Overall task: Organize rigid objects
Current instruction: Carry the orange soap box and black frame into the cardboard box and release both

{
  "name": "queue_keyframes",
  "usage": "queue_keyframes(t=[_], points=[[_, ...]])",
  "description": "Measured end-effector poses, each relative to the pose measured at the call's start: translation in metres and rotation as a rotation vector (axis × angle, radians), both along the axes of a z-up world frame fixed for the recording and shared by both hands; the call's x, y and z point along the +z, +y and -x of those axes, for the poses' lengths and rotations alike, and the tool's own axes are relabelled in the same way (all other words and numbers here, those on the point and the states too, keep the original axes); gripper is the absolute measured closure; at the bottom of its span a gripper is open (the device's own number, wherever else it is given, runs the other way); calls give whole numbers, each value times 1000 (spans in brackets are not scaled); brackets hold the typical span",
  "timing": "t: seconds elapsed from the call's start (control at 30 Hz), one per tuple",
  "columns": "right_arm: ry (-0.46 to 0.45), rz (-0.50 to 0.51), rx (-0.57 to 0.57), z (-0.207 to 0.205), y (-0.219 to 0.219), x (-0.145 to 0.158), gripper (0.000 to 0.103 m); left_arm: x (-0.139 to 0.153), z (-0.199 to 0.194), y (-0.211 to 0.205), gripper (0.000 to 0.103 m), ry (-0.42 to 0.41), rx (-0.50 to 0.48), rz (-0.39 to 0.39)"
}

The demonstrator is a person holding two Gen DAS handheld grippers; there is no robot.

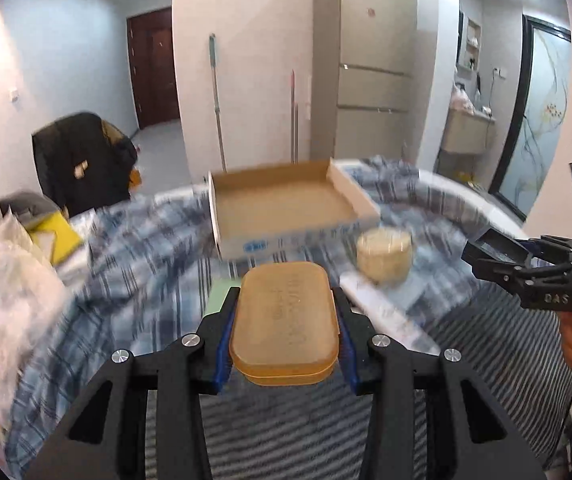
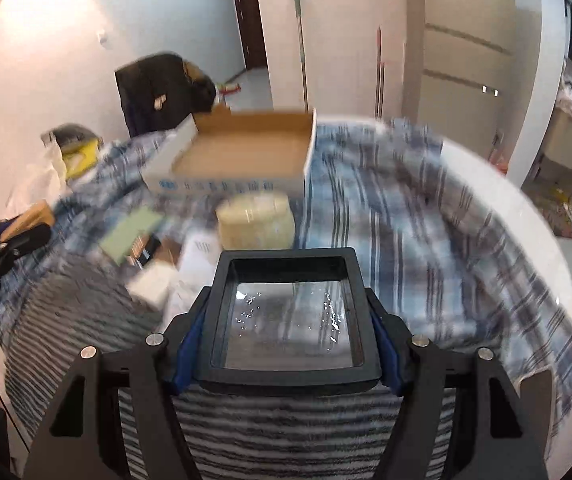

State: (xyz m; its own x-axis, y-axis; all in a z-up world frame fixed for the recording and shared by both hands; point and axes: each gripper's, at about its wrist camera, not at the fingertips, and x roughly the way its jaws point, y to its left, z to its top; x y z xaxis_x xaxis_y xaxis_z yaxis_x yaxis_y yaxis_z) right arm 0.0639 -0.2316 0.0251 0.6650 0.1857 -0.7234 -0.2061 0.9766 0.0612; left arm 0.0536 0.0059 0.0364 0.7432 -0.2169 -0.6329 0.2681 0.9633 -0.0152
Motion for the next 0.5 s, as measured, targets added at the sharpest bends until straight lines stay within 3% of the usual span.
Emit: queue_keyframes(t=[0.27, 0.37, 0.5], points=[[-151, -8, -30, -46, 25, 87, 34, 89, -46, 2, 58, -157, 111, 89], [-176, -34, -56, -76, 36, 105, 34, 100, -80, 1, 58, -162, 131, 105], [-153, -115, -93, -122, 46, 103, 34, 89, -134, 3, 58, -123, 159, 140]])
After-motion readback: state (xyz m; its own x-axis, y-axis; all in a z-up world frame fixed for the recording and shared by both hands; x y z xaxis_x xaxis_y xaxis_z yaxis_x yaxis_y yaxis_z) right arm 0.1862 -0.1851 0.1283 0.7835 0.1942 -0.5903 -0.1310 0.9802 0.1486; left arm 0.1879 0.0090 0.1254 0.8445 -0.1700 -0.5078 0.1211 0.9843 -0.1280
